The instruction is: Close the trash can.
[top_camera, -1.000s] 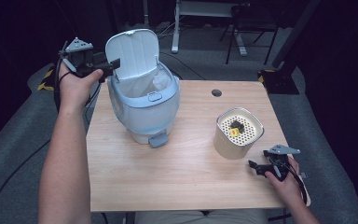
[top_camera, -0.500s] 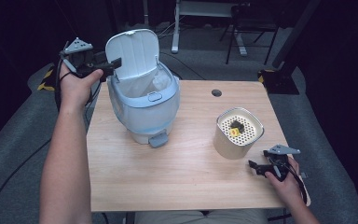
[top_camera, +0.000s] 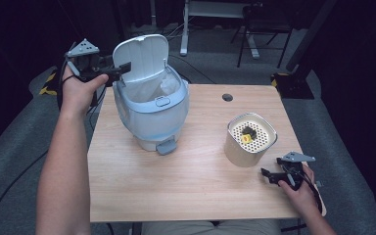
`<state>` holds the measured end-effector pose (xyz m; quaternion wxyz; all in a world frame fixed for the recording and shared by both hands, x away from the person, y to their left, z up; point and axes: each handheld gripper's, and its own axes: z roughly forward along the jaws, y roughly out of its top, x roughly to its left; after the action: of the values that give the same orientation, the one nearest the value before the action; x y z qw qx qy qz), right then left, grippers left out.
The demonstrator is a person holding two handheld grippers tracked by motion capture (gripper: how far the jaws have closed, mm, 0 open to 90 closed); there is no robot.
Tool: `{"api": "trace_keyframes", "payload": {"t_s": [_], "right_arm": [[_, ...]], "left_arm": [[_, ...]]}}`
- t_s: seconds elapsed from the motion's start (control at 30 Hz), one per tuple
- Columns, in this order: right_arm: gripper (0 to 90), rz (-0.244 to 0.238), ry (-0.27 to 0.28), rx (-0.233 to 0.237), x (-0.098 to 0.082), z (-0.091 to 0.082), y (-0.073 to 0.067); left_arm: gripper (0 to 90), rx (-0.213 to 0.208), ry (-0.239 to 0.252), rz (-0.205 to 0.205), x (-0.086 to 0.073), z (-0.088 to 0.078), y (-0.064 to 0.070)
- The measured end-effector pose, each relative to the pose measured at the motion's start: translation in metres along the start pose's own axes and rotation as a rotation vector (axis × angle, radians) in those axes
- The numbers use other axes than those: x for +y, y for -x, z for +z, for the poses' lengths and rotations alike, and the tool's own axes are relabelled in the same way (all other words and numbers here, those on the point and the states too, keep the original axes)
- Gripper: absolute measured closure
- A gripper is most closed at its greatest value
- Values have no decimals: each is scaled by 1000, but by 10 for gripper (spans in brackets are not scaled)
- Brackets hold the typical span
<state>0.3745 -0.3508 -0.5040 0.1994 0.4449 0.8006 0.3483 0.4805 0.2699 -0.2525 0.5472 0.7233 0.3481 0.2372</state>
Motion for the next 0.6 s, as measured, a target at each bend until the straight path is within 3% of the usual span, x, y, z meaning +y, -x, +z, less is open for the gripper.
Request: {"api": "trace_keyframes", "payload": {"t_s": [0.33, 0.6], "right_arm": [[150, 1, 0, 2, 0, 0, 0], [151, 2, 1, 1, 0, 0, 0]], "left_arm": [[355, -130, -33, 83, -12, -4, 20], [344, -229, -62, 111, -17, 0, 35]]}}
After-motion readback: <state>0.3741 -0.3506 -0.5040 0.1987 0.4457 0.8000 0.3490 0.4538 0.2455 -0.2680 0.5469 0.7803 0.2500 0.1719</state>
